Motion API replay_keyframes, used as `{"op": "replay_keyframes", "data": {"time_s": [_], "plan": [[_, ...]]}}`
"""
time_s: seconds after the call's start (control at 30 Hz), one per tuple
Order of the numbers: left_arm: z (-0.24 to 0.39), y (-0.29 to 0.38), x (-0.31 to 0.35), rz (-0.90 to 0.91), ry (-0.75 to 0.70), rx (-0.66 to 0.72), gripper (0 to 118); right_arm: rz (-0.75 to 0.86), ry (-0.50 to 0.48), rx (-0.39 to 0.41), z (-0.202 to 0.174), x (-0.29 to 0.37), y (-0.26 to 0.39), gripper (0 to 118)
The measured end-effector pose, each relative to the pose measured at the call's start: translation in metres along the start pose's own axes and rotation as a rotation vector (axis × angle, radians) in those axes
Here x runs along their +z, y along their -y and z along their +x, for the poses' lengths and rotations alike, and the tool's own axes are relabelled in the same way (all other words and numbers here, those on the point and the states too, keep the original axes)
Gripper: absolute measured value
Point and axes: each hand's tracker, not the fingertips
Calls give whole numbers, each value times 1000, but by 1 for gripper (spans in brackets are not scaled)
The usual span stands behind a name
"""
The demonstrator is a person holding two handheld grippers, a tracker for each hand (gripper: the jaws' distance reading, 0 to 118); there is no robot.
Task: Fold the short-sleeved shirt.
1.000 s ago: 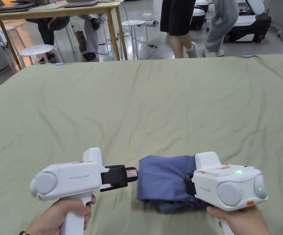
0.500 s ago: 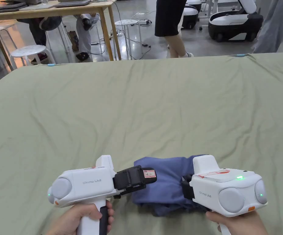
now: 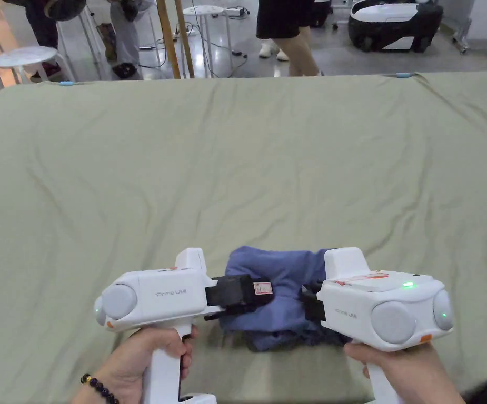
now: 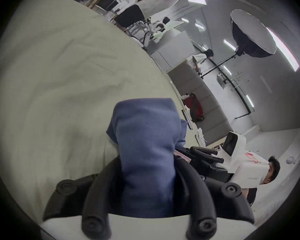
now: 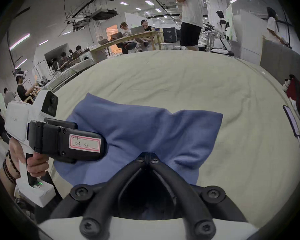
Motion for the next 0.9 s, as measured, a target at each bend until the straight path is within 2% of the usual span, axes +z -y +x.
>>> {"op": "replay_keyframes", "data": {"time_s": [0.27, 0.47, 0.7, 0.9], "plan": [[-11, -10, 21, -3, 14, -30, 31, 12, 13, -1, -10, 19, -16, 0], [-42, -37, 66, -20, 9, -83, 31, 37, 11, 30, -39, 19, -31, 0], [-110, -70, 163, 21, -32, -82, 31, 57, -16, 98, -101, -6, -53, 0], [-182, -77, 257, 144, -99, -9, 31, 52, -87, 222, -188, -63, -73, 0]]}}
